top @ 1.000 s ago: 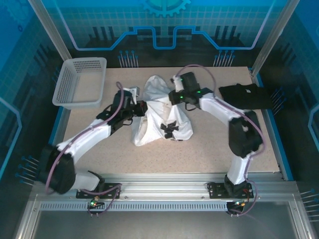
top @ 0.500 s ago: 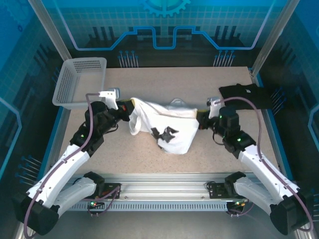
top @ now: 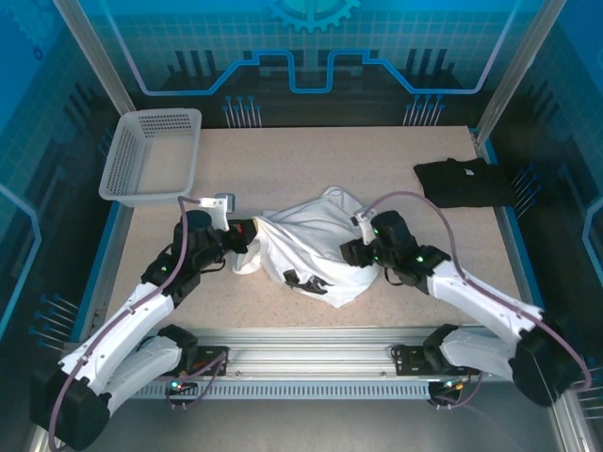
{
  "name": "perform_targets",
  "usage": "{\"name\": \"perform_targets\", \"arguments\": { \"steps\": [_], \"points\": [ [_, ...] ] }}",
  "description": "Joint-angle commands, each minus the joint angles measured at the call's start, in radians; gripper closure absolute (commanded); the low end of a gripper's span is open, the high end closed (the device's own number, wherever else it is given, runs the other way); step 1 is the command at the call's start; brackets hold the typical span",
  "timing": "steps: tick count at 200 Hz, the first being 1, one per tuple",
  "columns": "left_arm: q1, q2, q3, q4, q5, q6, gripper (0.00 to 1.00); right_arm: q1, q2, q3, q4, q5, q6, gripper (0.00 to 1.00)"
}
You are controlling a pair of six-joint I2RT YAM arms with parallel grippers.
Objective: Fold the inside-out t-shirt
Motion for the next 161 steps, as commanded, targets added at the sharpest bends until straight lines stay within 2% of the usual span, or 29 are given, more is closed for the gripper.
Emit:
{"name": "perform_targets", "arguments": {
  "steps": [1, 40, 58, 66, 87, 98, 128, 161],
  "points": [
    [0.009, -0.028, -0.02, 0.006, 0.031, -0.018, 1.0, 0.031, 0.153, 0.124, -0.047, -0.033, -0.12, 0.4],
    [0.009, -0.052, -0.028, -0.004, 0.025, -0.015, 1.0, 0.032, 0.434, 0.283, -0.084, -0.086, -0.161, 0.38],
    [0.009, -0.053, -0.03, -0.006, 0.023, -0.012, 1.0, 0.032, 0.523, 0.341, -0.058, -0.146, -0.163, 0.42],
    [0.009, -0.052, -0.029, -0.01, 0.019, -0.01, 1.0, 0.031, 0.556, 0.368, -0.047, -0.181, -0.163, 0.49],
    [0.008, -0.057, -0.02, -0.038, 0.001, -0.004, 1.0, 0.021, 0.595, 0.43, -0.049, -0.221, -0.147, 0.89],
    [0.009, -0.065, -0.014, -0.063, -0.022, -0.005, 1.0, 0.003, 0.562, 0.434, -0.048, -0.22, -0.134, 1.0],
    [0.009, -0.092, -0.004, -0.085, -0.059, 0.009, 1.0, -0.081, 0.309, 0.372, -0.016, -0.264, -0.093, 1.0],
    [0.009, -0.097, 0.007, -0.025, -0.05, 0.003, 1.0, -0.151, 0.026, 0.298, 0.008, -0.311, -0.062, 1.0]
  ]
}}
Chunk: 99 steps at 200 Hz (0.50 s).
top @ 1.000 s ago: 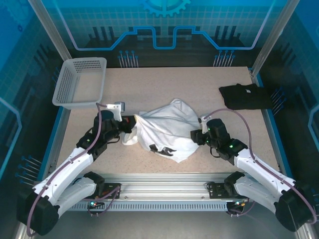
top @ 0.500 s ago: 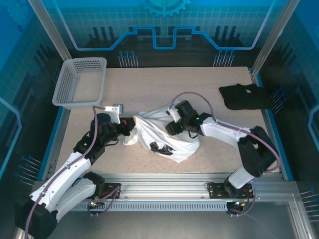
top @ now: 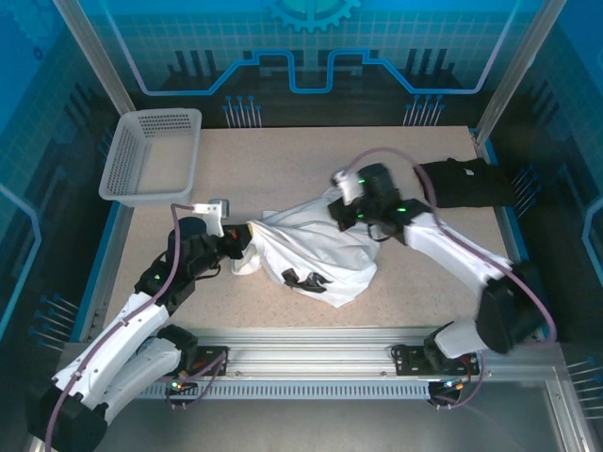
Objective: Fold the inside-out t-shirt
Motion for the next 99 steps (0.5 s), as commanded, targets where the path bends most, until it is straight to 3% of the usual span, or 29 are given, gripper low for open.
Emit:
{"name": "perform_targets", "arguments": {
  "steps": [1, 28, 46, 55, 99],
  "points": [
    [0.009, -0.013, 0.029, 0.043, -0.012, 0.001, 1.0, -0.031, -0.181, -0.044, 0.034, -0.062, 0.034, 1.0],
    [0.009, 0.001, 0.031, 0.058, 0.006, -0.002, 1.0, -0.018, -0.236, -0.095, 0.023, -0.032, 0.01, 1.0],
    [0.009, 0.005, 0.028, 0.055, 0.013, -0.007, 1.0, 0.025, -0.162, -0.084, -0.022, 0.003, -0.026, 0.69],
    [0.009, 0.004, 0.023, 0.054, 0.015, -0.009, 1.0, 0.052, -0.112, -0.073, -0.04, 0.029, -0.047, 0.57],
    [0.009, -0.009, 0.019, 0.045, 0.011, -0.01, 1.0, 0.104, 0.18, -0.006, -0.062, 0.046, -0.095, 0.34]
  ]
}}
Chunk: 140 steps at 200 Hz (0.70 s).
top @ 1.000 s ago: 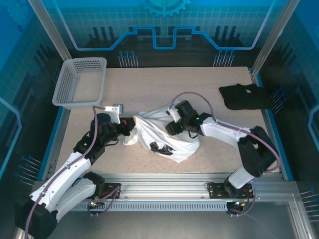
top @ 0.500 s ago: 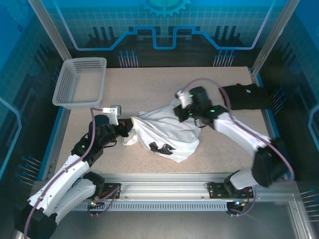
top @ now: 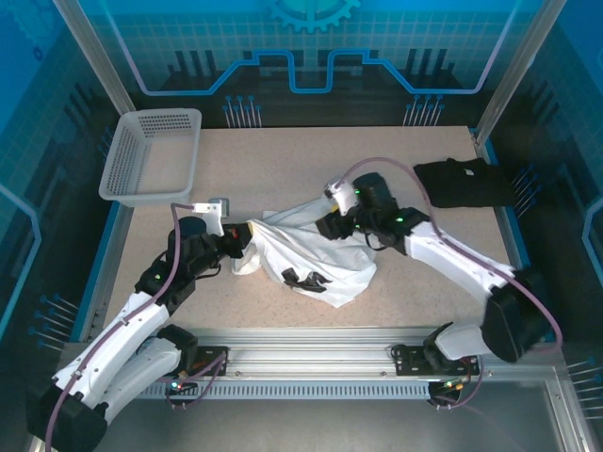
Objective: Fold the inside-out t-shirt
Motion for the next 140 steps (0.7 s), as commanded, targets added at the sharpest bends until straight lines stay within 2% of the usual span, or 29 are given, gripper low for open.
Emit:
{"name": "perform_targets", "arguments": {
  "steps": [1, 20, 34, 42, 52, 60, 81, 120, 140],
  "points": [
    [0.009, -0.016, 0.018, 0.031, 0.011, -0.01, 1.0, 0.016, 0.111, 0.041, -0.056, 0.016, -0.038, 0.34],
    [0.009, -0.017, 0.016, 0.029, 0.012, -0.009, 1.0, 0.032, 0.235, 0.089, -0.086, 0.024, -0.048, 0.3],
    [0.009, -0.016, 0.013, 0.029, 0.012, -0.007, 1.0, 0.045, 0.317, 0.128, -0.106, 0.033, -0.053, 0.32],
    [0.009, -0.016, 0.012, 0.032, 0.01, -0.006, 1.0, 0.049, 0.348, 0.148, -0.113, 0.039, -0.051, 0.43],
    [0.009, -0.016, 0.011, 0.03, 0.008, -0.004, 1.0, 0.052, 0.358, 0.162, -0.11, 0.025, -0.046, 0.66],
    [0.009, -0.016, 0.011, 0.026, 0.006, -0.003, 1.0, 0.051, 0.34, 0.16, -0.097, 0.016, -0.04, 0.8],
    [0.009, -0.02, 0.01, 0.007, -0.01, 0.007, 1.0, 0.038, 0.21, 0.132, -0.07, 0.009, -0.015, 1.0],
    [0.009, -0.017, 0.005, 0.001, -0.065, 0.003, 1.0, -0.075, -0.162, 0.067, -0.043, -0.105, 0.065, 1.0],
    [0.009, -0.01, 0.015, 0.026, -0.064, 0.003, 1.0, -0.139, -0.305, 0.062, -0.044, -0.177, 0.107, 1.0]
  ]
}}
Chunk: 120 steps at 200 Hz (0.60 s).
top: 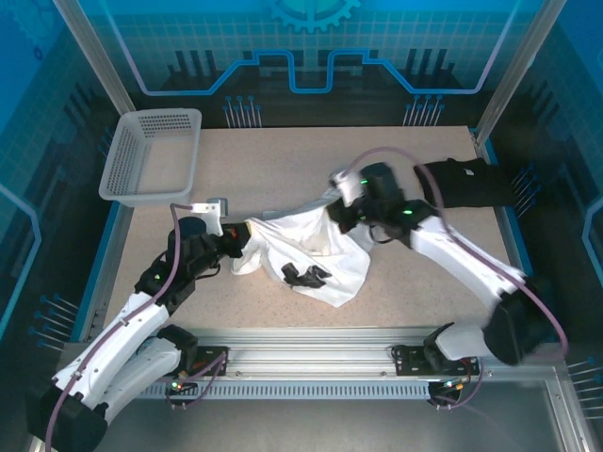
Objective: Fold the inside-out t-shirt
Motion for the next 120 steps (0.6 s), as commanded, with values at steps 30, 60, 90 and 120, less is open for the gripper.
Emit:
{"name": "perform_targets", "arguments": {
  "steps": [30, 60, 90, 120],
  "points": [
    [0.009, -0.001, 0.054, 0.05, -0.038, 0.021, 1.0, -0.098, -0.265, 0.003, -0.023, -0.157, 0.099, 1.0],
    [0.008, 0.041, 0.071, 0.013, -0.084, 0.051, 1.0, -0.1, -0.28, -0.013, -0.046, -0.199, 0.127, 1.0],
    [0.006, 0.171, 0.068, -0.07, -0.067, 0.032, 0.97, -0.097, -0.219, -0.08, 0.011, -0.284, 0.206, 1.0],
    [-0.035, 0.246, 0.032, -0.069, -0.057, 0.03, 0.72, -0.093, -0.134, -0.109, 0.038, -0.33, 0.253, 1.0]
  ]
}}
